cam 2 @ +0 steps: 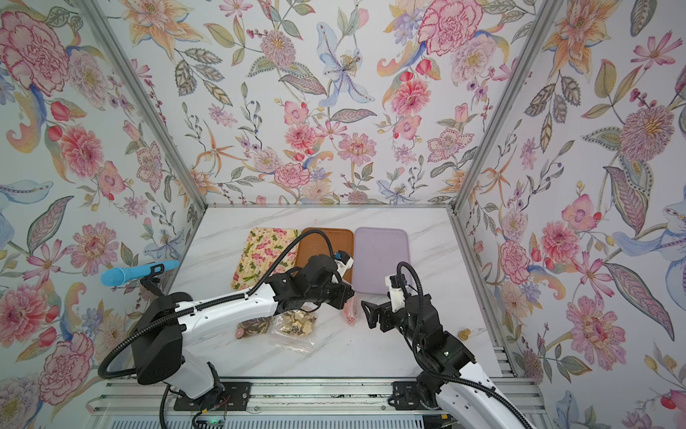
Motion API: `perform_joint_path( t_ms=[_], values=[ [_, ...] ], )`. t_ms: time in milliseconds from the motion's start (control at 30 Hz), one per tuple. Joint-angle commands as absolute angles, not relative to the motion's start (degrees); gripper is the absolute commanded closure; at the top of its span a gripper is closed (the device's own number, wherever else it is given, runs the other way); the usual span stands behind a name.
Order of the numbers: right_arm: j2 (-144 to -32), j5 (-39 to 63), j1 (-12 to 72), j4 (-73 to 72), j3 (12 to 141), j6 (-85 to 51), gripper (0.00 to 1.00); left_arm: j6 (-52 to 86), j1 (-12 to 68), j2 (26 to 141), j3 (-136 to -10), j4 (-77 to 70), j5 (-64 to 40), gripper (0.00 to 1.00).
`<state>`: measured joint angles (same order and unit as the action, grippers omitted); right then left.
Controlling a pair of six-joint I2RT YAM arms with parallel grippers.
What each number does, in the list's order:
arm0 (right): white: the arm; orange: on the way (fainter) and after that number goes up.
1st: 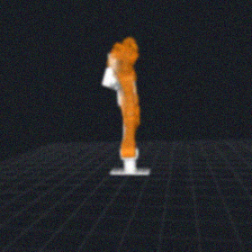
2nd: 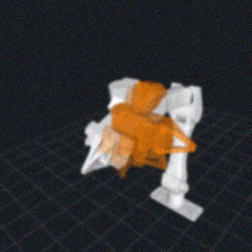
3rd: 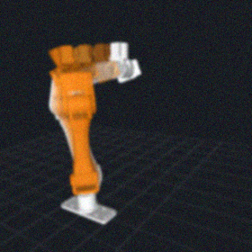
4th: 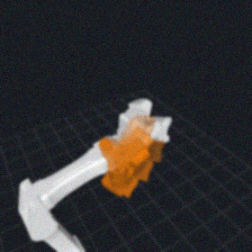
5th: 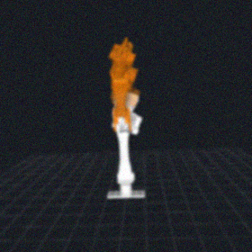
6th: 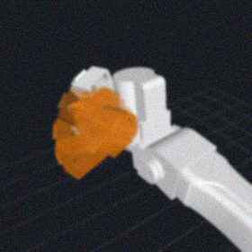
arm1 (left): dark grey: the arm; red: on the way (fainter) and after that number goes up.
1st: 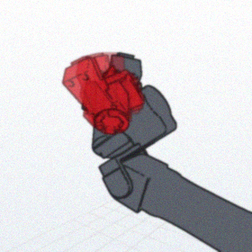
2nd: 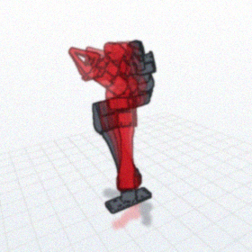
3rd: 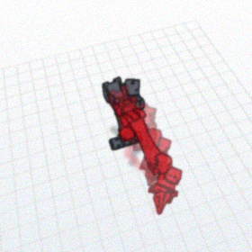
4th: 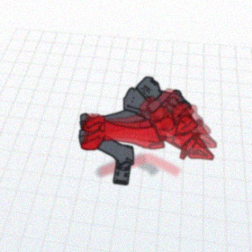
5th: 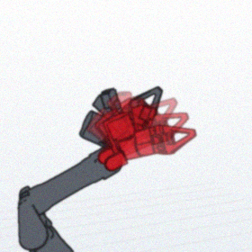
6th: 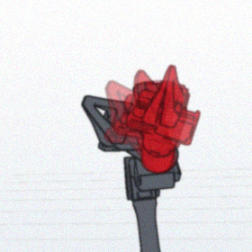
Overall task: Pour cookies out of the ziploc bag
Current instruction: Open the ziploc bag at the center of the board.
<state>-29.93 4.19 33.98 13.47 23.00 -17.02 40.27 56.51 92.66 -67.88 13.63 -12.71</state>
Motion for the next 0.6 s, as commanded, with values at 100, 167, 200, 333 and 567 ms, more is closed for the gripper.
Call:
perform_joint_path(
  t_ms=[100,167,200,333,567],
  values=[
    [-31.2,8.3,33.6,9.8,22.5,-16.1,0.03,40.6,57.6,90.0,-70.6,15.2,-11.4,1.0],
    [-31.4,8.5,33.6,8.7,22.0,-16.2,0.03,39.9,57.4,90.2,-69.3,17.5,-9.0,1.0],
    [-31.5,8.9,33.6,8.0,21.8,-16.3,0.03,39.3,57.3,91.2,-68.4,19.2,-7.8,1.0],
    [-32.8,11.2,33.6,6.5,21.6,-16.0,0.05,38.2,57.4,94.5,-66.2,26.4,0.0,1.0],
    [-36.7,14.1,33.7,1.5,20.9,-13.9,0.06,38.3,57.1,94.5,-66.5,29.6,9.1,1.0]
  ],
)
